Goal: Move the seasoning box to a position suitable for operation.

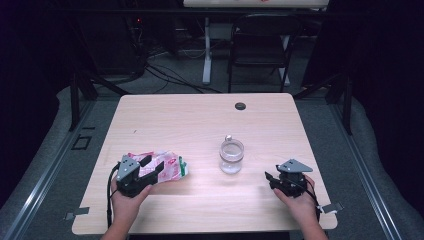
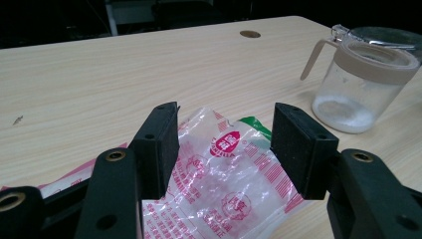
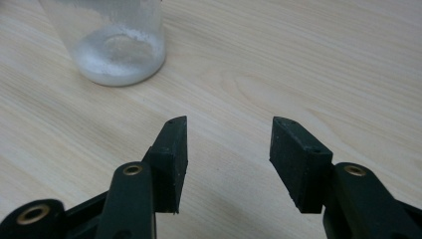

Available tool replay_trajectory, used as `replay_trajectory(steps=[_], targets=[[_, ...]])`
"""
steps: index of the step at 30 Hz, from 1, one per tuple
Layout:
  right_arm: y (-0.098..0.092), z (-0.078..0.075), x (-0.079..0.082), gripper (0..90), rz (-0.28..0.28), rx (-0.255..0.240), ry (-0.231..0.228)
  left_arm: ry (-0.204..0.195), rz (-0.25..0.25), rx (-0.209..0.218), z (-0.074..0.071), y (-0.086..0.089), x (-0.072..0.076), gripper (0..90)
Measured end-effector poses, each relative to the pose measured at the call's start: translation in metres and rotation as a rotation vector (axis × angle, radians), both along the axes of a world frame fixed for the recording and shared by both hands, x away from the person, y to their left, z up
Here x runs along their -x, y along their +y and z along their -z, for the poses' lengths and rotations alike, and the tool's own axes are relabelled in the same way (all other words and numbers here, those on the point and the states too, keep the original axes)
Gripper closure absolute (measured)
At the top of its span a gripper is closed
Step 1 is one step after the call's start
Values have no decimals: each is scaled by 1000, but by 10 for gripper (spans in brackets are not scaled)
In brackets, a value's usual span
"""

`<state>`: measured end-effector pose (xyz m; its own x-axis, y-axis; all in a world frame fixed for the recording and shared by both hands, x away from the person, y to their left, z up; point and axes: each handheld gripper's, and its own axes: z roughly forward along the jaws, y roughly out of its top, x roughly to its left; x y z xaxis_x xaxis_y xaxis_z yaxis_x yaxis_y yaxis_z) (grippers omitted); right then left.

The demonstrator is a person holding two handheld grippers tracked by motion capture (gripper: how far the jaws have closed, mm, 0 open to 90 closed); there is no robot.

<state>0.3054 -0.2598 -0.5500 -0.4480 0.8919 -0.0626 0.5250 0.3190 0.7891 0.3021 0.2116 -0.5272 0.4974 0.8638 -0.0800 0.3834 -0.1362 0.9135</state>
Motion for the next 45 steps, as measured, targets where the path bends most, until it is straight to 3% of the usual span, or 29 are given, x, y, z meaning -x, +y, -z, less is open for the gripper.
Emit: replay_trajectory(steps=[1,6,7,10,13,14,16,20,21,22,25,28,32,39,41,43,45], targets=[[-2,-2,2,487,6,-34,6,6,-3,-5,0,0,0,445],[0,-5,6,509,-2,-35,4,1,-15,-11,-1,-2,3,441],[2,-7,5,536,-32,-50,17,11,-13,-21,-1,-4,3,444],[6,-12,4,586,-54,-72,-4,11,10,-4,-1,-7,2,453],[14,-22,-2,644,-90,-54,-27,19,21,6,-3,-13,1,504],[20,-28,-7,673,-109,-32,-52,25,34,16,-5,-16,0,568],[23,-30,-10,672,-107,-30,-61,36,48,22,-10,-22,-3,614],[37,-32,-28,747,-100,-19,-80,49,87,7,-21,-42,-11,778],[40,-32,-32,767,-109,-18,-79,60,106,14,-25,-56,-16,815],[42,-32,-36,799,-120,-31,-74,60,106,14,-25,-56,-16,842],[46,-33,-44,836,-132,-50,-79,84,125,23,-29,-80,-26,898],[48,-32,-49,852,-127,-82,-84,103,151,-16,-31,-105,-35,900],[47,-28,-53,860,-133,-91,-86,155,139,4,-25,-136,-50,900],[45,-23,-62,868,-134,-130,-66,206,70,2,-10,-158,-66,897],[47,-21,-65,860,-134,-136,-62,231,73,11,-5,-166,-72,896],[48,-21,-65,860,-139,-135,-58,229,74,6,-4,-168,-74,900],[51,-21,-67,866,-149,-127,-62,217,66,-29,-3,-174,-75,900]])
